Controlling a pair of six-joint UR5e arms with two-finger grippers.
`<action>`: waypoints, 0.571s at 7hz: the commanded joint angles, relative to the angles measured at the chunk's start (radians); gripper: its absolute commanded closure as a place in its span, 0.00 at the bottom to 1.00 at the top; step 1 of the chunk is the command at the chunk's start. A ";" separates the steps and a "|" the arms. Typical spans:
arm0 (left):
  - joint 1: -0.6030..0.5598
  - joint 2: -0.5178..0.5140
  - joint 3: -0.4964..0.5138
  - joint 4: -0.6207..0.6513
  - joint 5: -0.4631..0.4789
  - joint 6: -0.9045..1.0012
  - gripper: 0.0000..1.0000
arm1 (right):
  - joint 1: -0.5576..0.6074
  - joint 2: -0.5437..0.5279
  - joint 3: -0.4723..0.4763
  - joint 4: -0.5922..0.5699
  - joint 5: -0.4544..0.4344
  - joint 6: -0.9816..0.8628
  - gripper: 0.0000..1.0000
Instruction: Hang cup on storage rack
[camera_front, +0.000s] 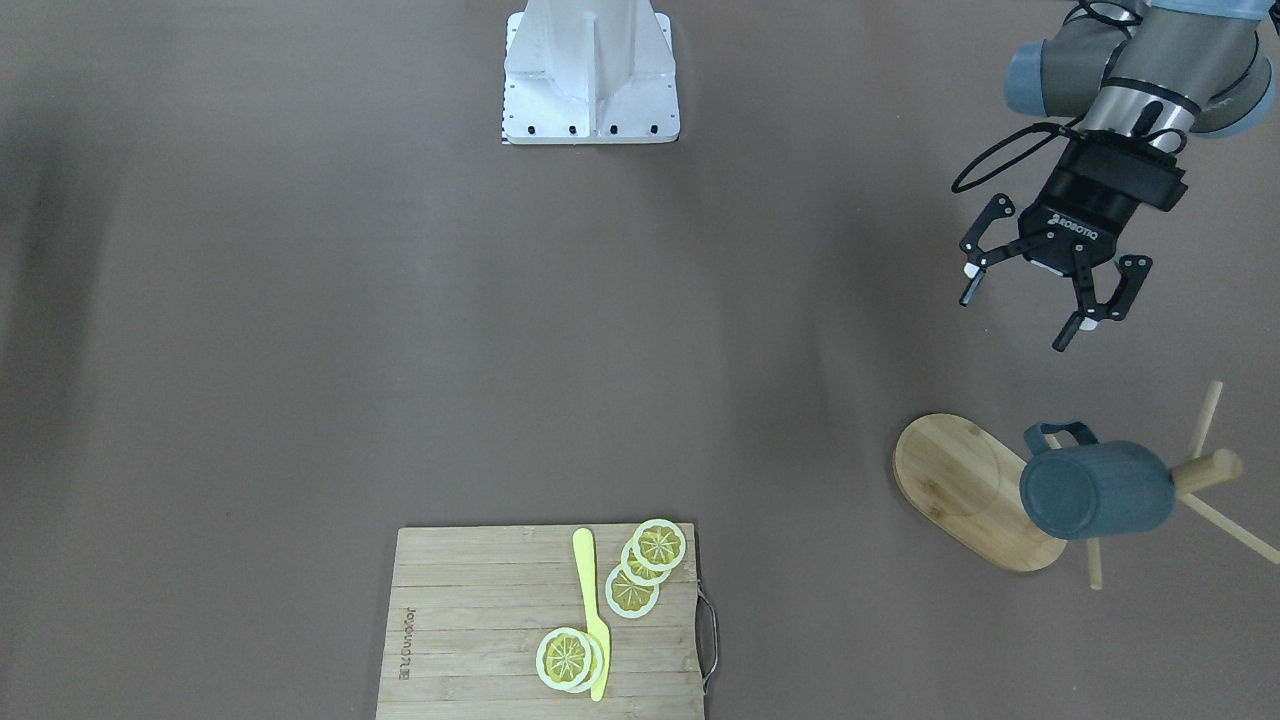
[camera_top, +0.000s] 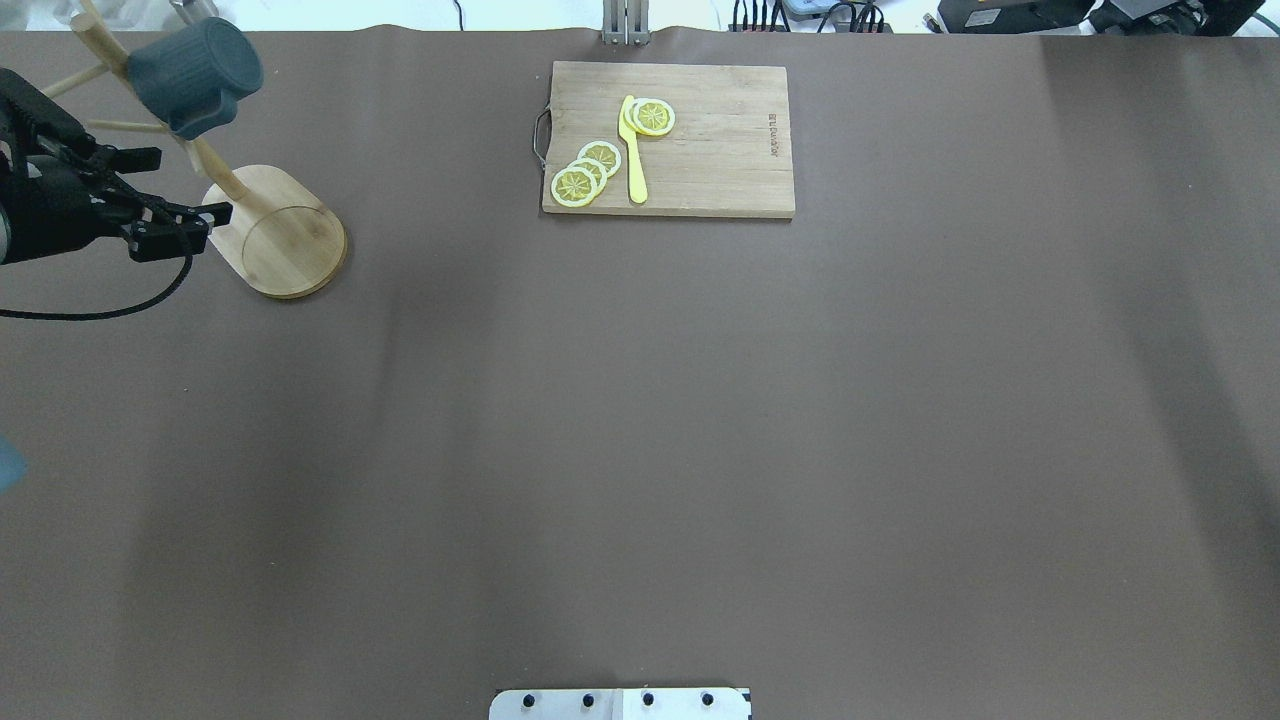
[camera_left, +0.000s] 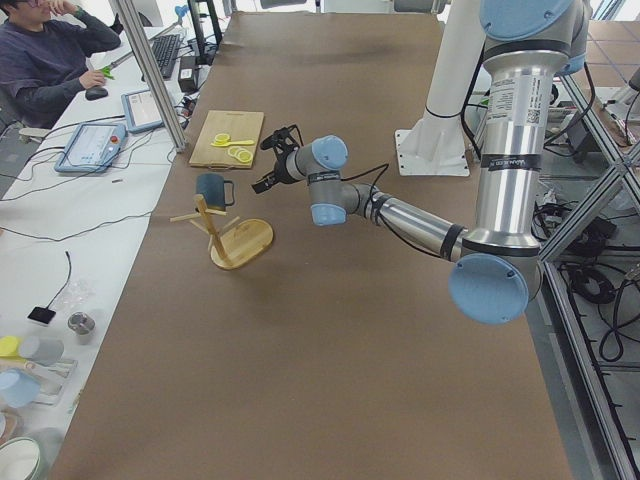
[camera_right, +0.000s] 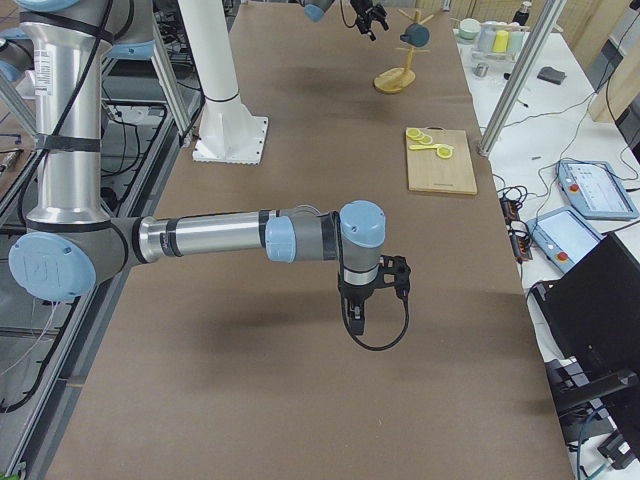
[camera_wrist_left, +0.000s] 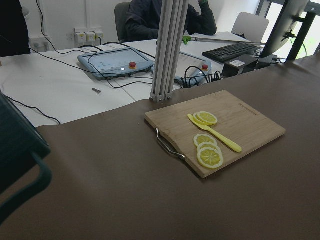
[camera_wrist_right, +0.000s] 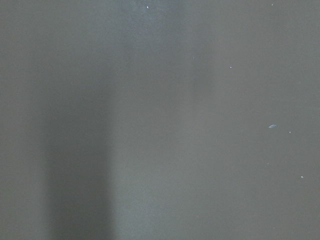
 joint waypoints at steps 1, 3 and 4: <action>-0.094 0.037 -0.005 0.174 0.000 0.268 0.02 | 0.000 -0.002 0.000 0.000 0.001 0.000 0.00; -0.223 0.038 -0.004 0.376 0.003 0.496 0.02 | 0.000 -0.005 -0.003 0.000 0.001 0.002 0.00; -0.286 0.037 -0.002 0.473 0.000 0.596 0.02 | 0.000 -0.006 -0.002 0.000 0.001 0.002 0.00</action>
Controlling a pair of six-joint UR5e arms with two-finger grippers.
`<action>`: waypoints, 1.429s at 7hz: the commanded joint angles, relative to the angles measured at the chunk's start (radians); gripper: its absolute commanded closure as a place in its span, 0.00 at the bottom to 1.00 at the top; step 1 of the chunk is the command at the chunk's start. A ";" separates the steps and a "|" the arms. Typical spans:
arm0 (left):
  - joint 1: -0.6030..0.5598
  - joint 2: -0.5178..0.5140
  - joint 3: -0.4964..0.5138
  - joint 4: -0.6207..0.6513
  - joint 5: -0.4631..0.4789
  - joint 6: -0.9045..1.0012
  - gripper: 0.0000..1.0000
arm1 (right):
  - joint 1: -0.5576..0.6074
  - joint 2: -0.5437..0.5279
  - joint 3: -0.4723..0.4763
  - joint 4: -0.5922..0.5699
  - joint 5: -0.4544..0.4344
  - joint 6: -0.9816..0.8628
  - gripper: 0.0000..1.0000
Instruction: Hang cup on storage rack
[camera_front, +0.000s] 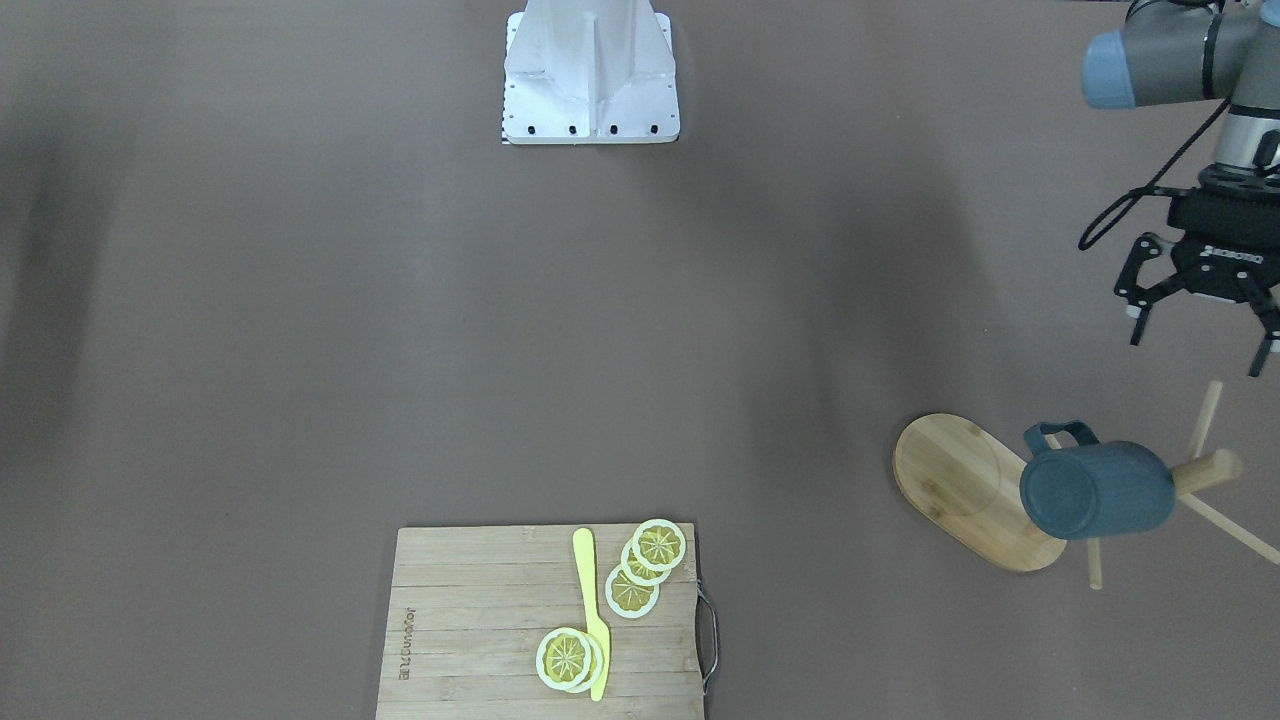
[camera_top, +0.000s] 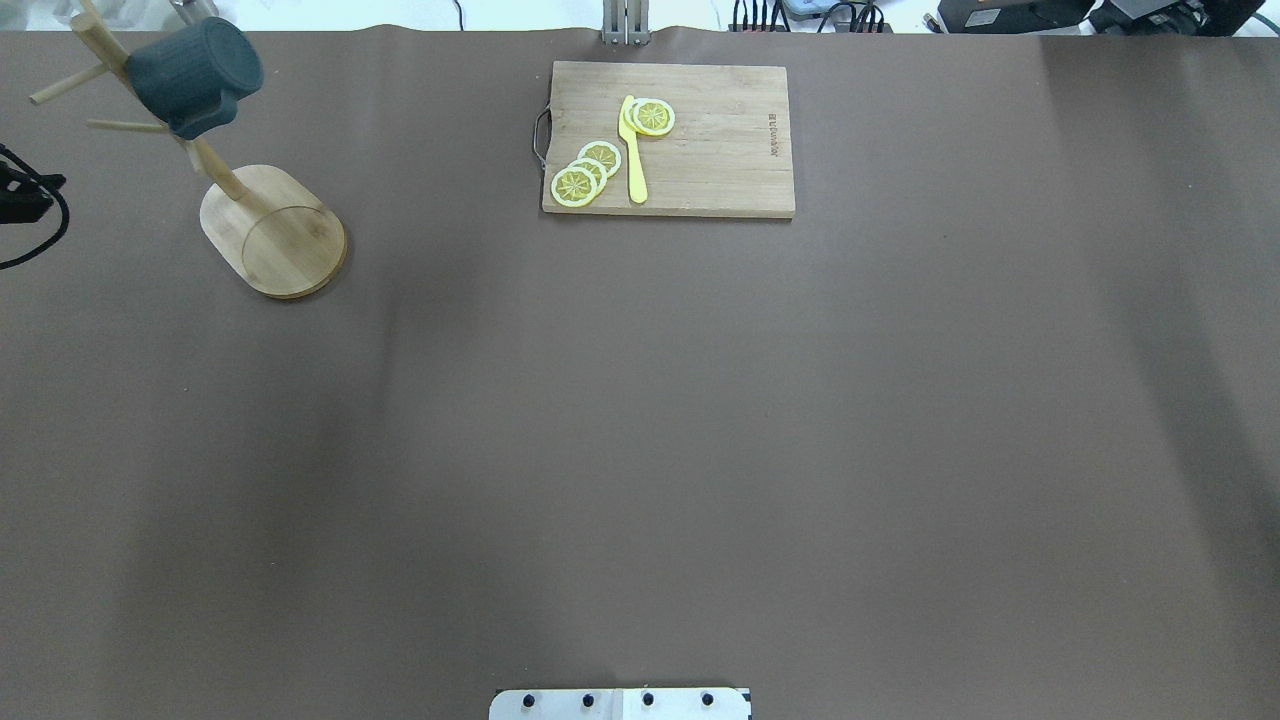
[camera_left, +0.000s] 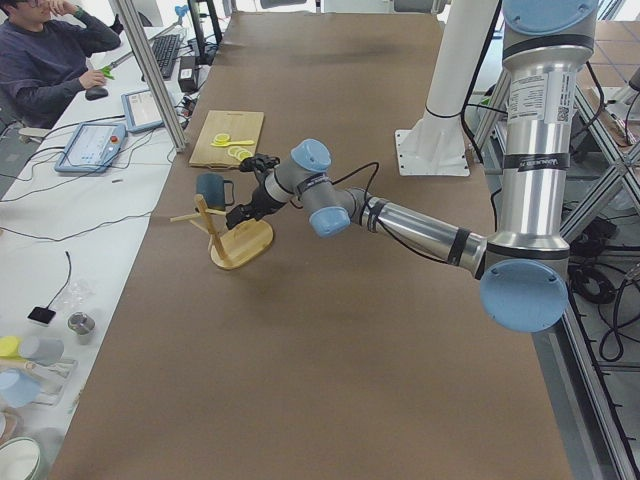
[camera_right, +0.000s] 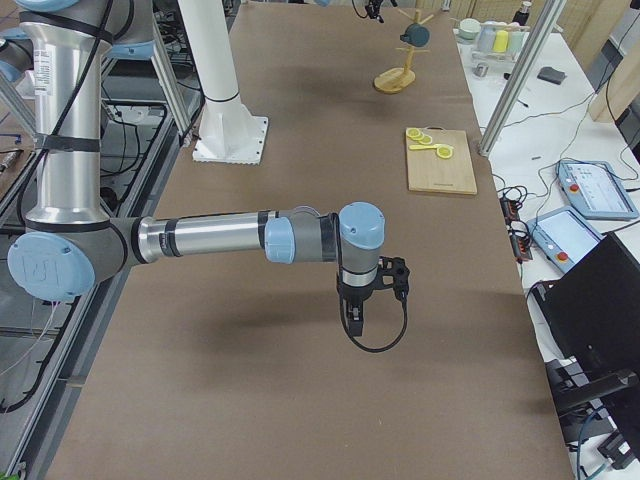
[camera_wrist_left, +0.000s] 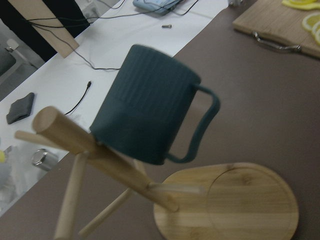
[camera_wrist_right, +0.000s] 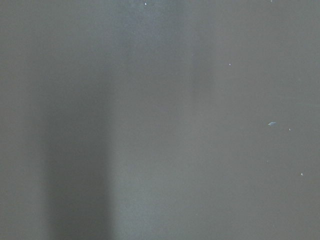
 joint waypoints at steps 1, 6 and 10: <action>-0.116 -0.003 0.000 0.224 -0.004 0.155 0.02 | 0.000 -0.005 0.000 0.000 0.000 0.000 0.00; -0.345 -0.052 0.053 0.649 -0.328 0.145 0.01 | 0.000 -0.005 -0.018 0.002 -0.002 -0.001 0.00; -0.393 -0.045 0.204 0.723 -0.314 0.139 0.01 | 0.000 -0.008 -0.024 0.002 -0.003 -0.004 0.00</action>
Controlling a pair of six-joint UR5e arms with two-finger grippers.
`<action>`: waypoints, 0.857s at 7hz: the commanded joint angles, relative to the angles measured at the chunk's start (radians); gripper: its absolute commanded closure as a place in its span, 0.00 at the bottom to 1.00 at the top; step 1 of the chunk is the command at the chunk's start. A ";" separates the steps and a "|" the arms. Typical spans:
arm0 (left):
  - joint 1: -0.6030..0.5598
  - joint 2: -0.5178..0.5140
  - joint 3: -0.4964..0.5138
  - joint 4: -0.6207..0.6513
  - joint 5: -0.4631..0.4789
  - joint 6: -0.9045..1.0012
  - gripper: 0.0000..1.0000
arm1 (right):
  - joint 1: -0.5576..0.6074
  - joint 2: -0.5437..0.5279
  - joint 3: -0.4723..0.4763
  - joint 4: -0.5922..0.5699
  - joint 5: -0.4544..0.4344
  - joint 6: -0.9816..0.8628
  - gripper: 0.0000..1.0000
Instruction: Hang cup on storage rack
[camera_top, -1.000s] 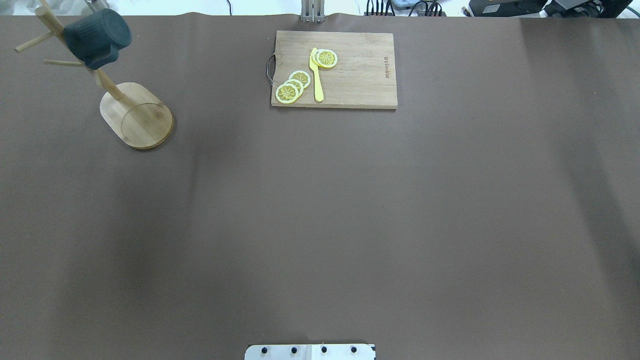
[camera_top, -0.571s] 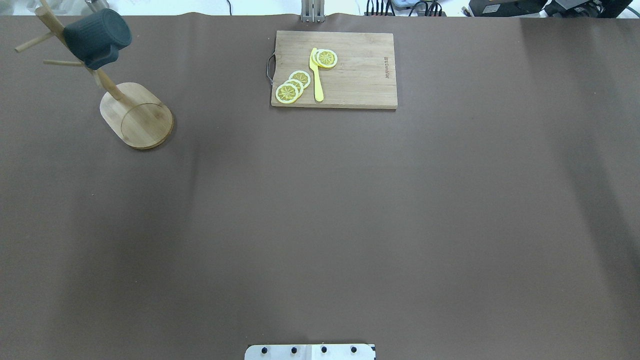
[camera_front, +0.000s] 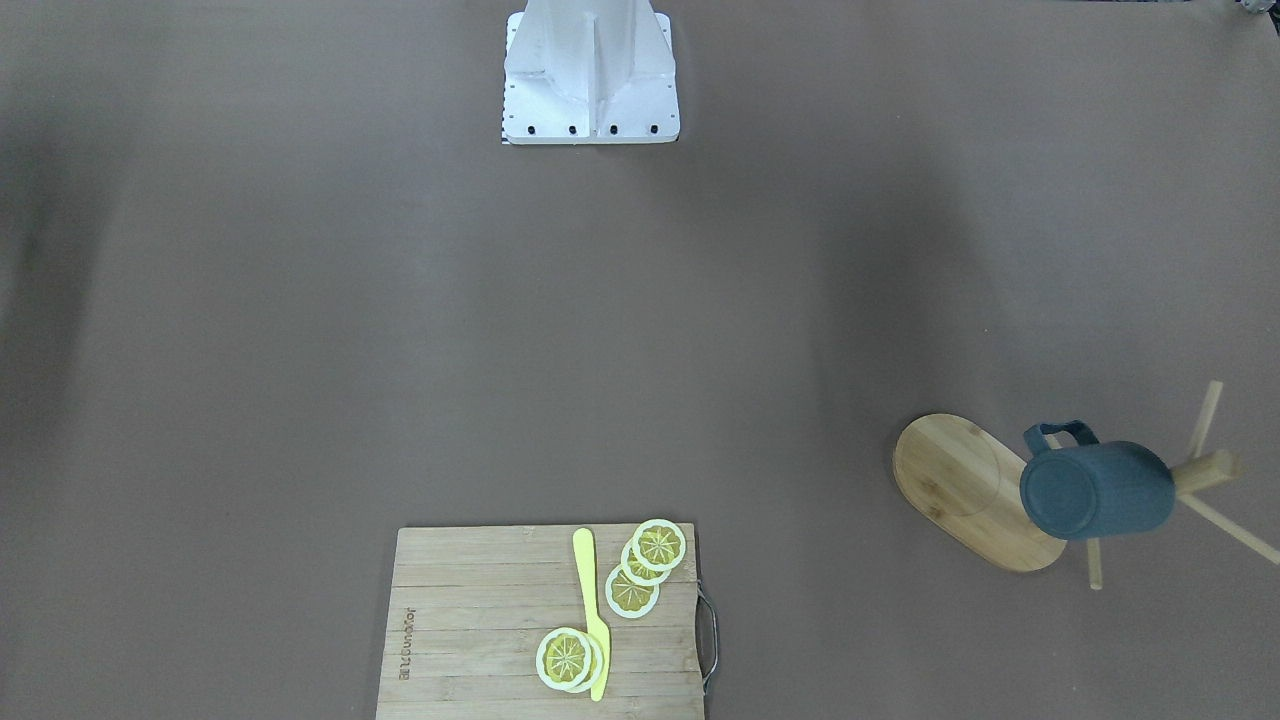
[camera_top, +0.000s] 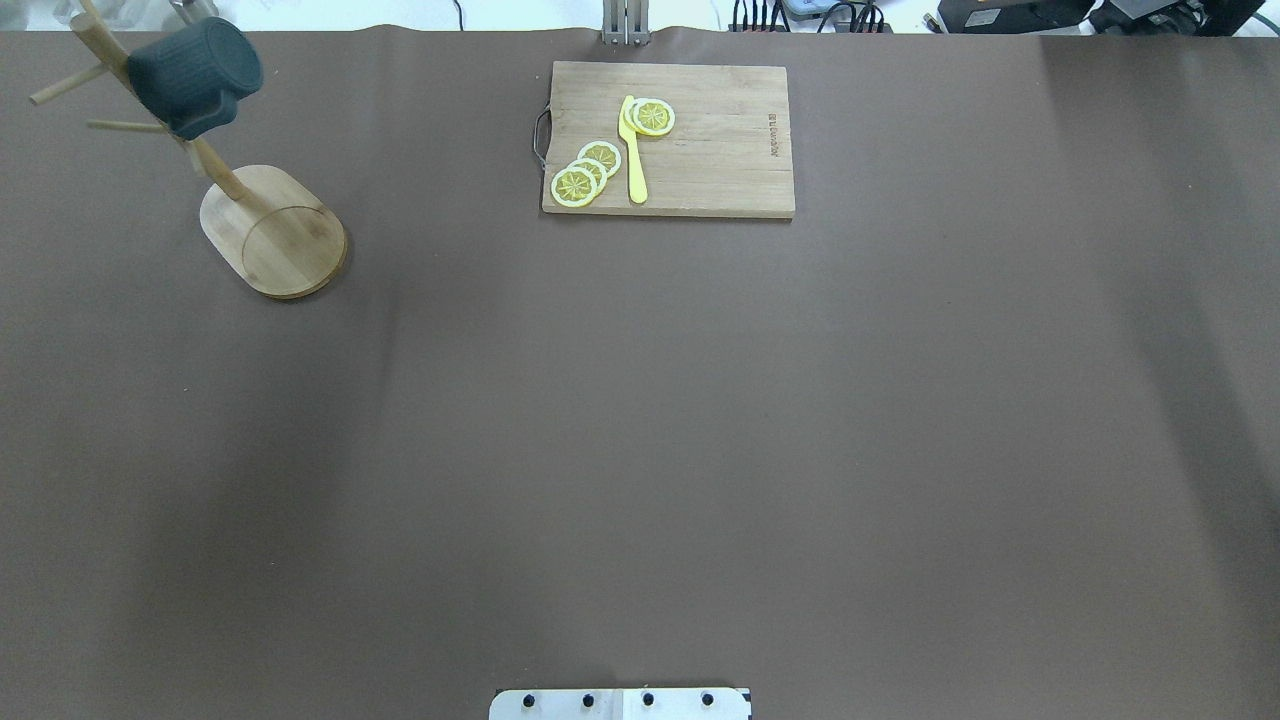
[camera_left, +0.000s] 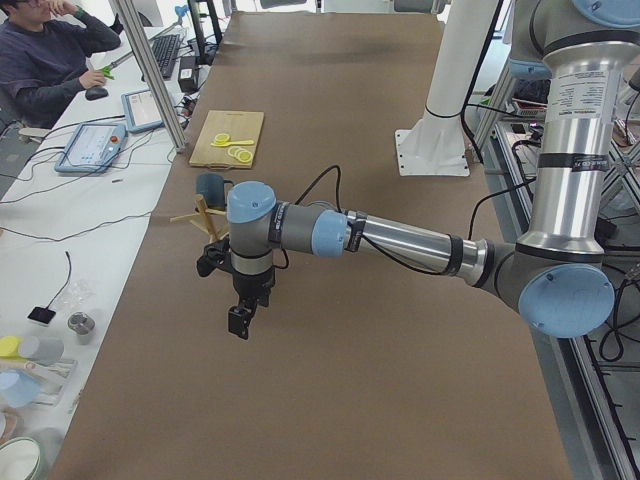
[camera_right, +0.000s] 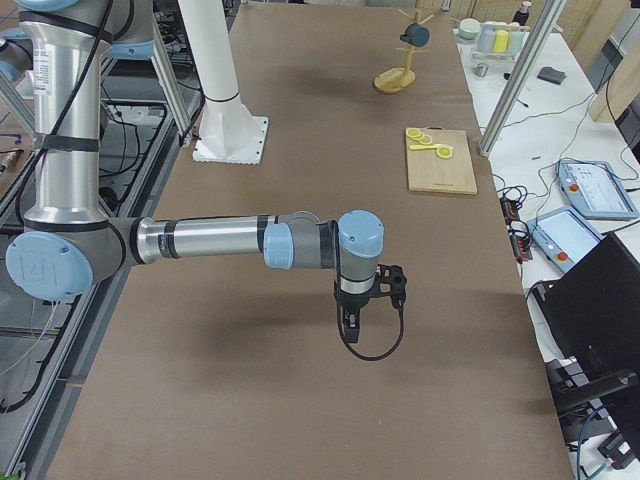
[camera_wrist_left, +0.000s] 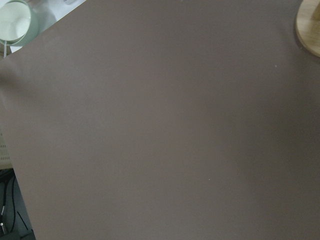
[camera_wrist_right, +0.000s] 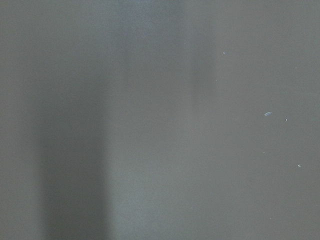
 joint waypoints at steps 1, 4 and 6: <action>-0.042 0.036 0.058 0.011 -0.006 -0.002 0.01 | 0.000 0.001 0.000 0.000 0.000 -0.003 0.00; -0.082 0.076 0.062 0.017 -0.224 -0.004 0.01 | 0.000 -0.001 -0.001 -0.001 0.000 -0.003 0.00; -0.082 0.087 0.070 0.010 -0.271 -0.002 0.01 | 0.000 -0.007 0.002 0.000 -0.012 0.000 0.00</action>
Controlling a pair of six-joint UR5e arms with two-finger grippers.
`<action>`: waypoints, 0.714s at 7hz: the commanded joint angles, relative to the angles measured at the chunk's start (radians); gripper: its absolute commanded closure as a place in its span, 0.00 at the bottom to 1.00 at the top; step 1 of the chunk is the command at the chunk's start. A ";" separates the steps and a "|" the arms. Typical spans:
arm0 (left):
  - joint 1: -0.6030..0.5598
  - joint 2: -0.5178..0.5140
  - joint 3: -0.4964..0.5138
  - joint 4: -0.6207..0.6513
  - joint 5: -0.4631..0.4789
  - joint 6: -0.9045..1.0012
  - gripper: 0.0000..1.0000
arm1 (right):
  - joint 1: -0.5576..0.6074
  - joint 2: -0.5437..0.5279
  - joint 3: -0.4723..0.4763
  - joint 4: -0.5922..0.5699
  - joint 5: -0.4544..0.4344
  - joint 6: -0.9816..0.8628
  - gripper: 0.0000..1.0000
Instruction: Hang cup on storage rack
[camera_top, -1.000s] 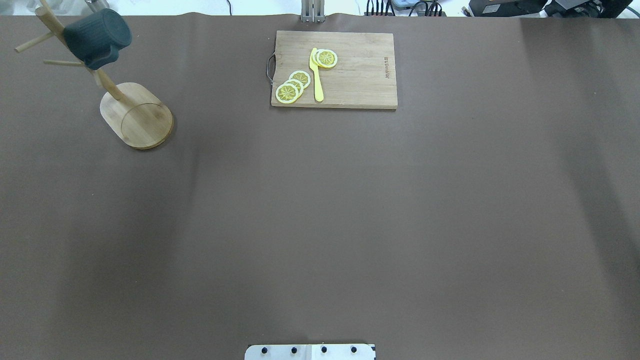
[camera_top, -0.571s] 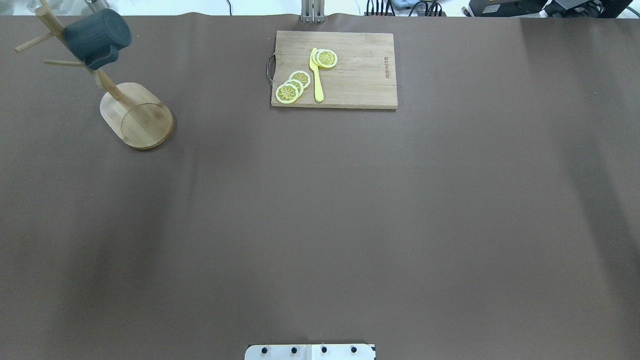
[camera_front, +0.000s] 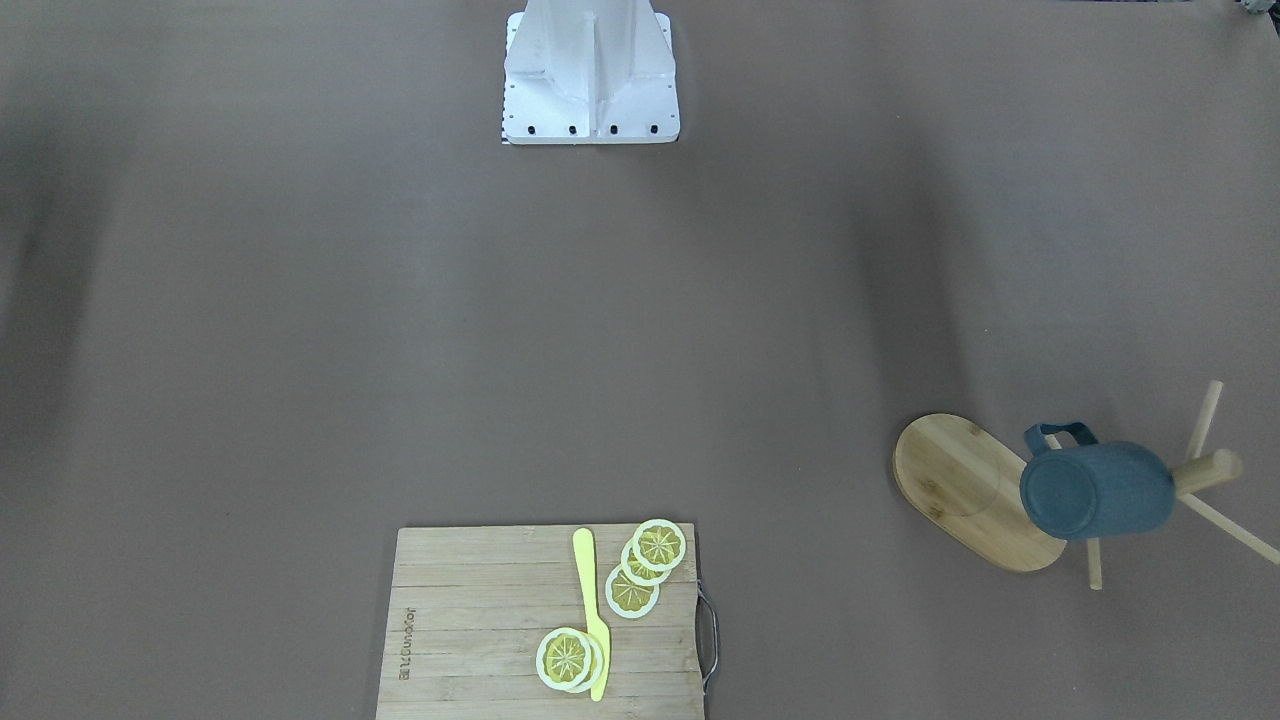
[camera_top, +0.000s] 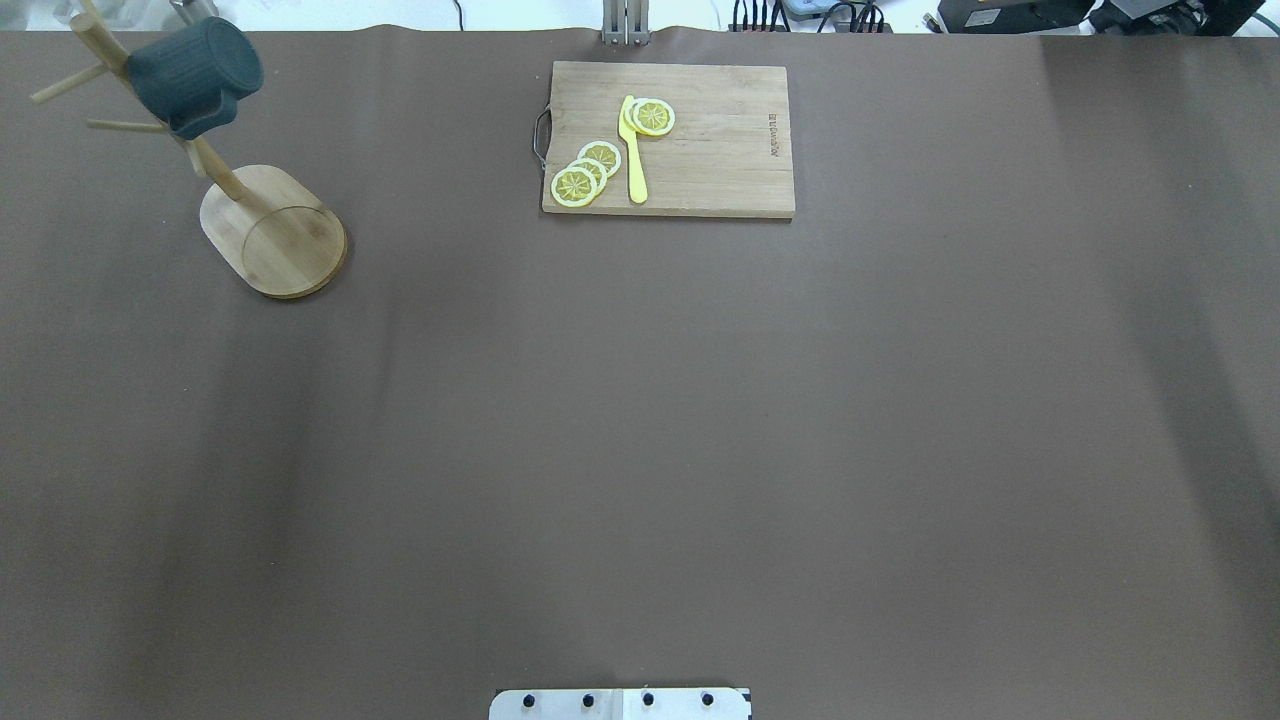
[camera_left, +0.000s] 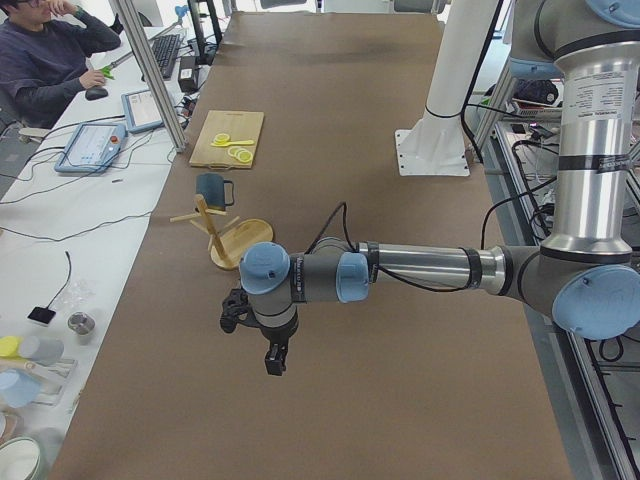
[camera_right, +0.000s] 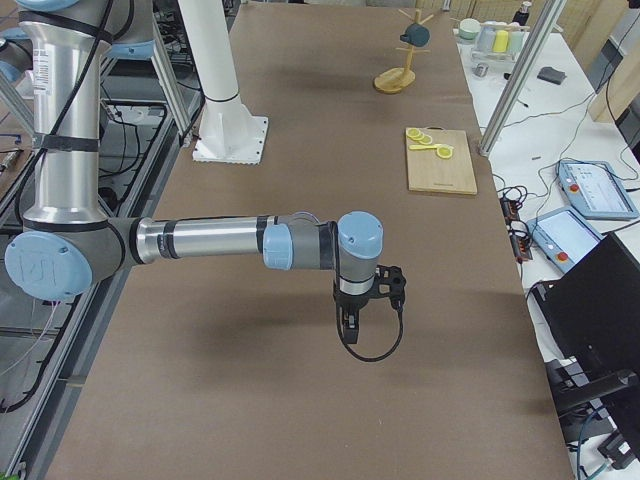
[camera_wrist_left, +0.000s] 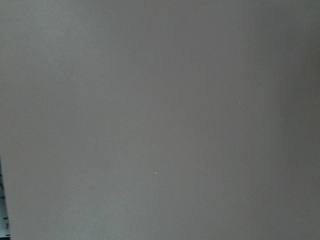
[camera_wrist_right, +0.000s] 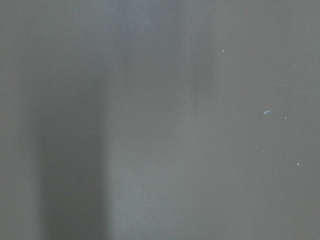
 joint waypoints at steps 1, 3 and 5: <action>-0.001 0.006 0.000 -0.010 -0.026 0.002 0.01 | 0.000 -0.005 0.000 -0.001 -0.028 0.004 0.00; -0.001 0.004 -0.003 -0.013 -0.019 0.005 0.01 | 0.000 -0.016 -0.005 -0.001 -0.028 0.007 0.00; -0.001 0.003 -0.012 -0.013 -0.019 0.006 0.01 | 0.000 -0.019 -0.020 -0.001 -0.023 0.006 0.00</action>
